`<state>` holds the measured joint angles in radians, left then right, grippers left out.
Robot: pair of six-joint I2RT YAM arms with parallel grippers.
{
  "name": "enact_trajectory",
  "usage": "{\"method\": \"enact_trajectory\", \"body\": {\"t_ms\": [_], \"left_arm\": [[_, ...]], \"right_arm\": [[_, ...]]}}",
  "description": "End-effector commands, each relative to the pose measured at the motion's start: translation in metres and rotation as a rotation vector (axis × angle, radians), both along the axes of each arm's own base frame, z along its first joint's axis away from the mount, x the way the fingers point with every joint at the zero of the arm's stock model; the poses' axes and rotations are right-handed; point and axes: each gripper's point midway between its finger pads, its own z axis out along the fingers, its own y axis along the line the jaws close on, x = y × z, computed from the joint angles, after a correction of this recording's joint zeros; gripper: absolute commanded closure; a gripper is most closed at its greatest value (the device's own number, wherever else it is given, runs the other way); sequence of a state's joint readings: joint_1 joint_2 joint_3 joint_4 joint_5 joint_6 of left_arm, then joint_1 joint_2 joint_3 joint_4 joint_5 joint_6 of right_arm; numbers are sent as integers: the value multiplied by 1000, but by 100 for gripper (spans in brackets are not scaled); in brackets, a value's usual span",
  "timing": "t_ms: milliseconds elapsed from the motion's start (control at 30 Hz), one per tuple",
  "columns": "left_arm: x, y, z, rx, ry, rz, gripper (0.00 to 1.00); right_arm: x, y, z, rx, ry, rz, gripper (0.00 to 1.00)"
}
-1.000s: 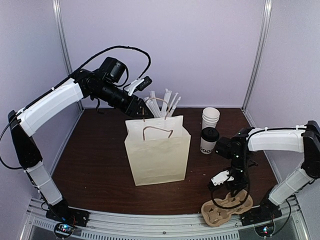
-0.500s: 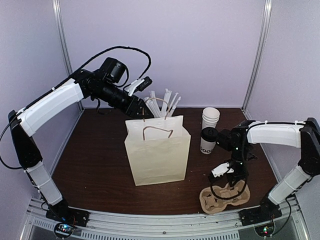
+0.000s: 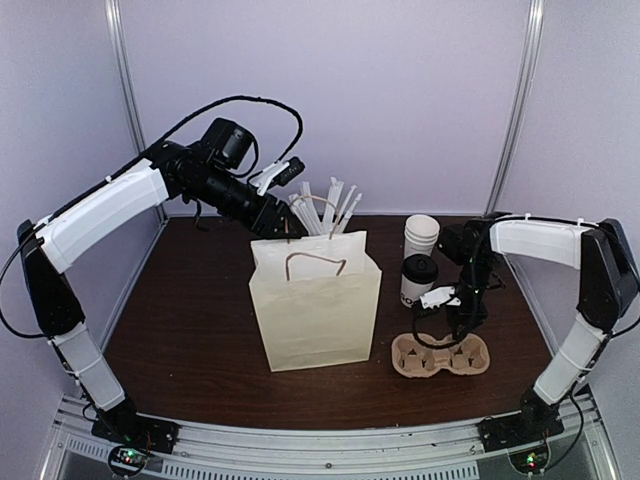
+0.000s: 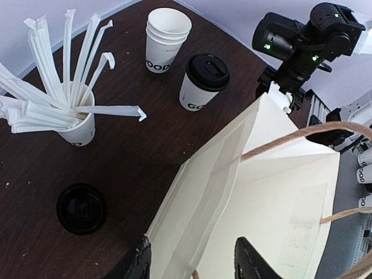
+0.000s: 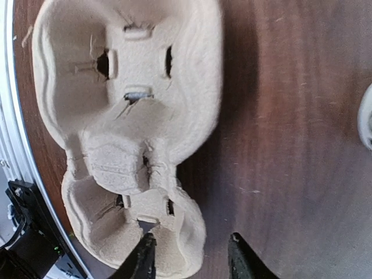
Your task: Pack the takeout coffee
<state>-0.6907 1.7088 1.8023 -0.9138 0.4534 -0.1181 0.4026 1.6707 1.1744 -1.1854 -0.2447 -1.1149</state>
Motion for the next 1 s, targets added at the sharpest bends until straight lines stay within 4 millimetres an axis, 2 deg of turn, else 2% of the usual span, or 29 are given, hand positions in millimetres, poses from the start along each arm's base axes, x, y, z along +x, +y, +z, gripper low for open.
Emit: {"method": "enact_trajectory", "body": {"t_ms": [0,67,233,533,967], "left_arm": [[-3,3,21,-42,-61,-8,50],[-3,3,21,-46,-64,-3,50],[0,2,19,-56,-68,13,50],[0,1,18,-59,-59,15,50],[1,-1,12,-53,-48,8,50]], "right_arm": [[1,10,41,98,-92,-48,54],[-9,19,48,155,-93,-83,53],[-38,35,26,180,-81,-111,54],[-37,39,-4,113,-71,-164,54],[-39,41,-22,47,-120,-143,50]]}}
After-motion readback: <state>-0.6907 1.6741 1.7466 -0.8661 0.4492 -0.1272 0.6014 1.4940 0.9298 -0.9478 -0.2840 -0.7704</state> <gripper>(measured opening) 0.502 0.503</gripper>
